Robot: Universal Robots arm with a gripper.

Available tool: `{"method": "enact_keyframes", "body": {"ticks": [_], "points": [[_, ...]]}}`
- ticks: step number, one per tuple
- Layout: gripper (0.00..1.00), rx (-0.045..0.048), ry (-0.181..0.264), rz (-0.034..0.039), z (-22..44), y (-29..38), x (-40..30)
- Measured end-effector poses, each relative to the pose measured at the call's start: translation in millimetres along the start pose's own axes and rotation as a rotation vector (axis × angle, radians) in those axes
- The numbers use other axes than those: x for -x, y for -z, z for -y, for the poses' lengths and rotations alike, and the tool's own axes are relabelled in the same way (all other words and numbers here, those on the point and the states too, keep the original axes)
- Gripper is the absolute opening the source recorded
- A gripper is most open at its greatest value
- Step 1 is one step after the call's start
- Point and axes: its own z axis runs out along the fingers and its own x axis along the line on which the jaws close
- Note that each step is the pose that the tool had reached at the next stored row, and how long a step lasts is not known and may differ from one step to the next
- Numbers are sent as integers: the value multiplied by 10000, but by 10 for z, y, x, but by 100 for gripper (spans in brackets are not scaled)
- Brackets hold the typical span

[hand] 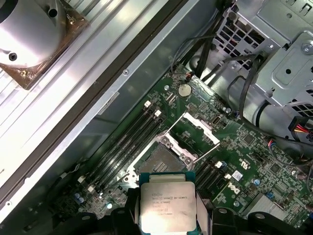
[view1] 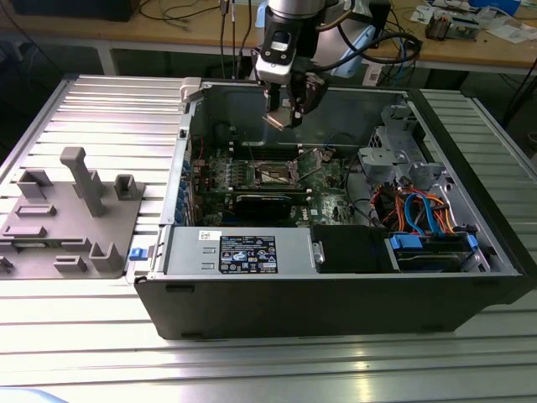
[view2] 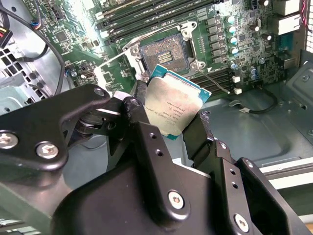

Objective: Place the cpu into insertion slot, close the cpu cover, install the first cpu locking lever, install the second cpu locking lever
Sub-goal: 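Place the cpu into insertion slot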

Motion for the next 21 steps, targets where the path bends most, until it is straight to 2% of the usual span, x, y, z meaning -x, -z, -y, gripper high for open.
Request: {"method": "enact_keyframes", "body": {"ticks": [21], "points": [[55, 14, -752, 46, 0, -1, 0]]}}
